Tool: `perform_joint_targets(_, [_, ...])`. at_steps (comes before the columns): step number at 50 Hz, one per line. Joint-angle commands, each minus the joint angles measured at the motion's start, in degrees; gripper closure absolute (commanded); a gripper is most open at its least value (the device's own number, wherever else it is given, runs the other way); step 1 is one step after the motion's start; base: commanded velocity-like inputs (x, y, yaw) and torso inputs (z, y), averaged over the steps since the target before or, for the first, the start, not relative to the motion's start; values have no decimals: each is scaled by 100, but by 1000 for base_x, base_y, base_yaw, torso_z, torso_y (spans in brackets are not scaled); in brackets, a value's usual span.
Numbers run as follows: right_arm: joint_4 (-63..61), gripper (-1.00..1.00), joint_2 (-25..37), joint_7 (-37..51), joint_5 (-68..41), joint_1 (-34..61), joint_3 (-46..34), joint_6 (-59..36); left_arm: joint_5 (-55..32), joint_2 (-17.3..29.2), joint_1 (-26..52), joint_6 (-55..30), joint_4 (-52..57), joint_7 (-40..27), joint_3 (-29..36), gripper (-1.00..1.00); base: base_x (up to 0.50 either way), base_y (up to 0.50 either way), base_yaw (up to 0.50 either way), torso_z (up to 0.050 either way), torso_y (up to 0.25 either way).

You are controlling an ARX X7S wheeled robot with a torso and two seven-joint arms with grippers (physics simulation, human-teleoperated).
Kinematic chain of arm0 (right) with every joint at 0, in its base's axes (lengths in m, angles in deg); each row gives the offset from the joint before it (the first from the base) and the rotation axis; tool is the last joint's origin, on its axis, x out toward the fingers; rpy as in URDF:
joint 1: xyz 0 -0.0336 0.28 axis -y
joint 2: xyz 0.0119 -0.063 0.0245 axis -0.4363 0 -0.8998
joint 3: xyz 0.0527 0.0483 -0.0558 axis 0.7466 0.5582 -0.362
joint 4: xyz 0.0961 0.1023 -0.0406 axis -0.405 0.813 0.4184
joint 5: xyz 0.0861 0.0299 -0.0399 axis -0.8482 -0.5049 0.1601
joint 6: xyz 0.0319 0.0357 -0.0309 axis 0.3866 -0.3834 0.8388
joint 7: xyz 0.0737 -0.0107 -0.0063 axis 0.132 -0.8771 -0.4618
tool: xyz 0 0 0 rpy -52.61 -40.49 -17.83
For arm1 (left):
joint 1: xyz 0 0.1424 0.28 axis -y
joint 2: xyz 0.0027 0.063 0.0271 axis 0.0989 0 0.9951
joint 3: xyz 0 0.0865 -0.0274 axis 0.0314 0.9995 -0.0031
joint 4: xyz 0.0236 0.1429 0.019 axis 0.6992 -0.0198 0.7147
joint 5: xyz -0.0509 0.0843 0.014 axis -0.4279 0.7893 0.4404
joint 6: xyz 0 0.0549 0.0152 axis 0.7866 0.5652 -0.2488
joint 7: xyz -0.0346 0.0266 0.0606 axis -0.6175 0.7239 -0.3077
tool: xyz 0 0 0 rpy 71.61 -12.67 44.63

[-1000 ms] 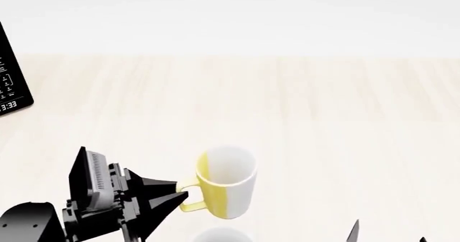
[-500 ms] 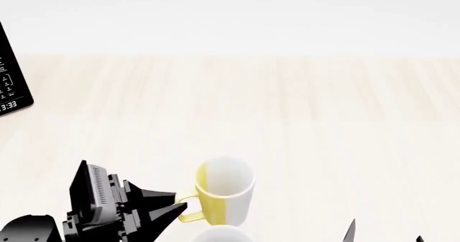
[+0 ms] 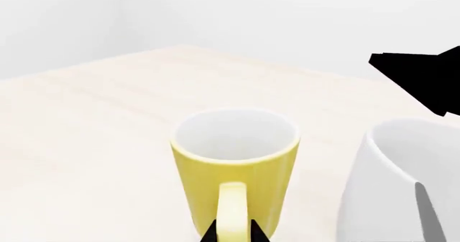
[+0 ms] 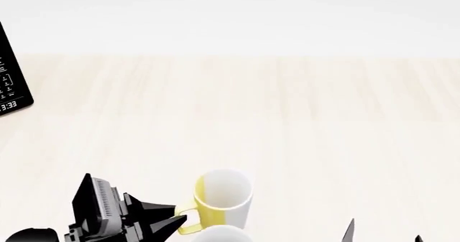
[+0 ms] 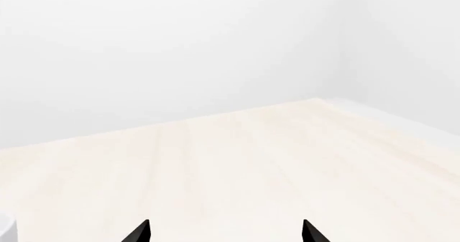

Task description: Put the yellow and white mug to the front of the white mug.

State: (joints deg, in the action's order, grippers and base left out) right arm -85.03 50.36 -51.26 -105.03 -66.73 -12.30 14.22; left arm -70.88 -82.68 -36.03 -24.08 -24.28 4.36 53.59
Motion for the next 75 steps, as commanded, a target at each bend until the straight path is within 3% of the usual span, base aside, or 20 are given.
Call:
perform_joint_targets(1, [8,-100,13,14,-9,0,-21,18,136,-15,-85,-28,2,-104,-239,100,0,0,0,0,0])
perform_joint_targets(27, [32,-100,45,42,-25,-4,-68,54,204,-41,-92,-159,2,-131,-285,100,0,0,0,0,0])
perform_joint_targets(28, [32,-100,45,42,-25,-4,-68,54,217,-39,-97,-174,2,-77,-257,-100,0,0,0,0,0])
perform_joint_targets(48, [56,-100,63,57,-56,6,-106,72,95,-39,-48,-167,2,-40,-471,-100,0,0,0,0,0])
perform_joint_targets(59, [42,-100,76,70,-67,12,-136,69,-628,-33,249,-242,38,1186,-1281,-100,0,0,0,0,0])
perform_joint_targets(61, [38,-100,76,69,-71,15,-148,64,-757,-39,83,-651,602,1298,-1332,-100,0,0,0,0,0])
perform_joint_targets(64, [11,-100,85,79,-77,9,-151,55,-885,-62,-264,-1167,1490,1304,-1357,-100,0,0,0,0,0])
perform_joint_targets(71, [-2,-100,93,88,-87,9,-171,48,-1182,-60,-544,-1598,2181,1265,-1507,-100,0,0,0,0,0])
perform_joint_targets(75, [-27,-100,105,109,-102,1,-160,40,-1218,-169,-709,-785,2241,560,-1832,-100,0,0,0,0,0])
